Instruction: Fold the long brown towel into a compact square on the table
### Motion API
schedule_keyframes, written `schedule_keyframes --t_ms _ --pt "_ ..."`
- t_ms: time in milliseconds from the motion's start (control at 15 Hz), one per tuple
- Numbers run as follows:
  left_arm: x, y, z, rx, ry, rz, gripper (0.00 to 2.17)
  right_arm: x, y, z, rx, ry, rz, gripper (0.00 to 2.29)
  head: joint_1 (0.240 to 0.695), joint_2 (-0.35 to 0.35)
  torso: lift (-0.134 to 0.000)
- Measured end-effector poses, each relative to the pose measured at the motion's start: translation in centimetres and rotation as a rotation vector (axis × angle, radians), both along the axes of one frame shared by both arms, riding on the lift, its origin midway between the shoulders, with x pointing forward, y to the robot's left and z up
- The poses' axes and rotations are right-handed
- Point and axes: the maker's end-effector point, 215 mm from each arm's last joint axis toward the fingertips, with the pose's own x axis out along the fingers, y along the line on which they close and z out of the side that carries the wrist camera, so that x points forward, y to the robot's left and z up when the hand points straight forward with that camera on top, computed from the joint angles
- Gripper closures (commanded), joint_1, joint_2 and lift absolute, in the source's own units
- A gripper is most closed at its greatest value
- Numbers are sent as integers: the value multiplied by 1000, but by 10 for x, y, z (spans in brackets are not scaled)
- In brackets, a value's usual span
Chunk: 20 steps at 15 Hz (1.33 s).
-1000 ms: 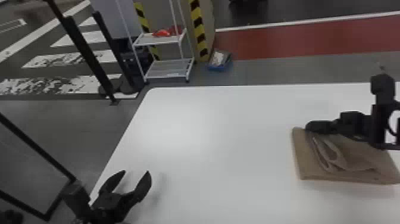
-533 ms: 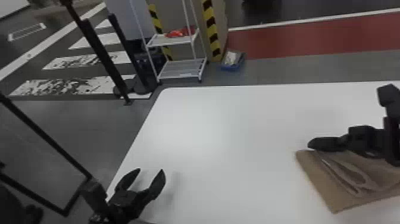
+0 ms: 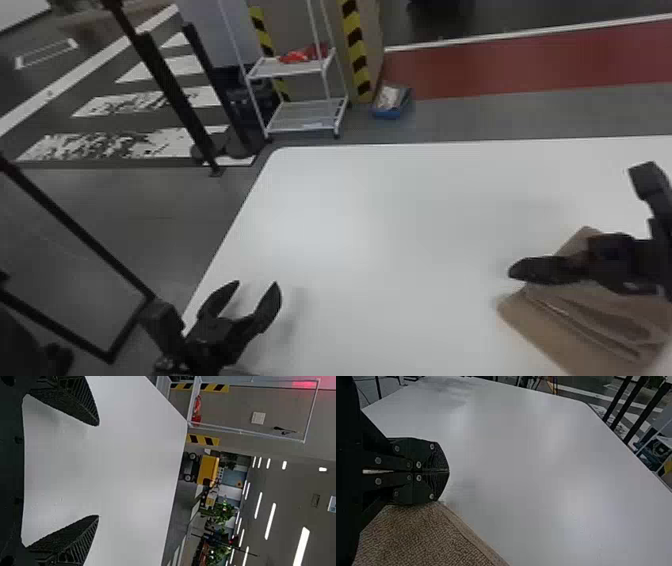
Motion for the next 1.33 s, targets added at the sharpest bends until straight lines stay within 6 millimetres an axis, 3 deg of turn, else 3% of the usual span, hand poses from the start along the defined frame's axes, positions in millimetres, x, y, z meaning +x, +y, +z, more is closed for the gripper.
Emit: schedule_keyframes --t_ms 133,267,467,600,733,933,1333 --pt "2 -2 1 -1 -2 0 46 7 -14 26 55 -62 -31 1777 695 350 -123" --pt "4 -3 1 -2 -3 -1 46 9 -49 46 45 -137 -73 1777 695 350 -123" --pt "9 -5 3 -2 -5 -5 46 -13 -125 44 -13 -174 -163 1777 695 270 -123" --pt "14 -8 4 -3 -6 -11 46 -33 -163 36 -25 -160 -215 1777 695 212 -123" --pt "17 -11 4 1 -4 -17 46 -48 -187 32 -17 -151 -256 1777 695 196 -123" --pt "20 -16 0 1 3 -23 46 -50 -207 30 -34 -150 -298 1777 695 152 -123" --pt "20 -10 -4 0 11 -18 46 -38 -216 8 -121 -110 -303 1777 695 137 -123"
